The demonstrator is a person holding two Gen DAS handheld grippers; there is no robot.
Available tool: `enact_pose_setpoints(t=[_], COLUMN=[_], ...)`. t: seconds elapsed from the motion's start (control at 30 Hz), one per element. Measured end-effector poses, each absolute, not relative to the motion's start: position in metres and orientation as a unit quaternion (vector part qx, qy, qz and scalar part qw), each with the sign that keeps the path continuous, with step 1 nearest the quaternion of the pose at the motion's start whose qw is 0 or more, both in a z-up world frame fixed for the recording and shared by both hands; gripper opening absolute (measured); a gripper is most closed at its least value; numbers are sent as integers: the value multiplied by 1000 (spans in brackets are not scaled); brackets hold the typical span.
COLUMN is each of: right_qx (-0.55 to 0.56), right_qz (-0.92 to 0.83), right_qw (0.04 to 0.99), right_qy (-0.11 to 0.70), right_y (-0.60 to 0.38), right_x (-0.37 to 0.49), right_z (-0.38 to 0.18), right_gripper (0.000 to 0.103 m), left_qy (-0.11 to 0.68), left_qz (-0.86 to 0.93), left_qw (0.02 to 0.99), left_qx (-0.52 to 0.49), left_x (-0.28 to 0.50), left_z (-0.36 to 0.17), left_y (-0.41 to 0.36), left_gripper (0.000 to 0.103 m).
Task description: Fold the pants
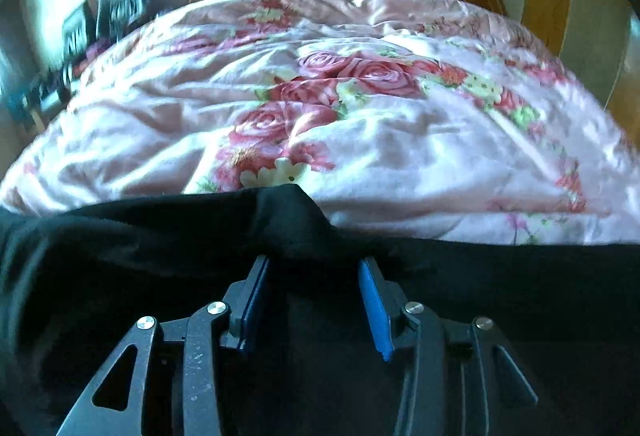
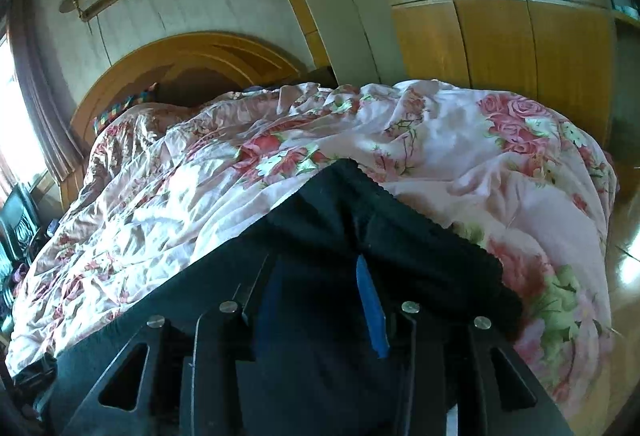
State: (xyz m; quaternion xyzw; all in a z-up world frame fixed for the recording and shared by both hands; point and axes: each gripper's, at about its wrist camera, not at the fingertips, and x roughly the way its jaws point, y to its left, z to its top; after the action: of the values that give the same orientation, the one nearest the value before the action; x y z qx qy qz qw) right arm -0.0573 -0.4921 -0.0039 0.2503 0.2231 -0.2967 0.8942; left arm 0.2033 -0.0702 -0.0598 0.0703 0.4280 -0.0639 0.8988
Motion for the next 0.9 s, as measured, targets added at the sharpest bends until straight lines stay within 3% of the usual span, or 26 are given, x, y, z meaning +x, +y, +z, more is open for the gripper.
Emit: enact_pose_setpoints(t=[0.17,0.33,0.37,0.43,0.7,0.9], right_qx=[241,230,224,211,247,268], right_qz=[-296,-304,-307,-313,-319,-321], right_qw=[897,901,903,908,893,887], right_qy=[224,208,200,182,202,197], right_y=[-489,-482,-478,-470,-476,-468], right_x=[-55,-62,-66,-73,-82,-101], right_z=[-3,5,9,16,13,15], right_gripper=[48,49,51,67,64,73], left_qy=[425,429,426,417,401,403], left_qz=[-52,-63,-67,-74,-91,-99], left_qw=[900,900,902,906,911,910], left_qx=[87,36,27,22,18,9], left_x=[190,158,148,134,95,81], left_z=[-50,-42,-41,-39,-34,-38], left_y=[-74,-61,-58,-56,-50,-41], left_gripper=[45,45,45,45,45,45])
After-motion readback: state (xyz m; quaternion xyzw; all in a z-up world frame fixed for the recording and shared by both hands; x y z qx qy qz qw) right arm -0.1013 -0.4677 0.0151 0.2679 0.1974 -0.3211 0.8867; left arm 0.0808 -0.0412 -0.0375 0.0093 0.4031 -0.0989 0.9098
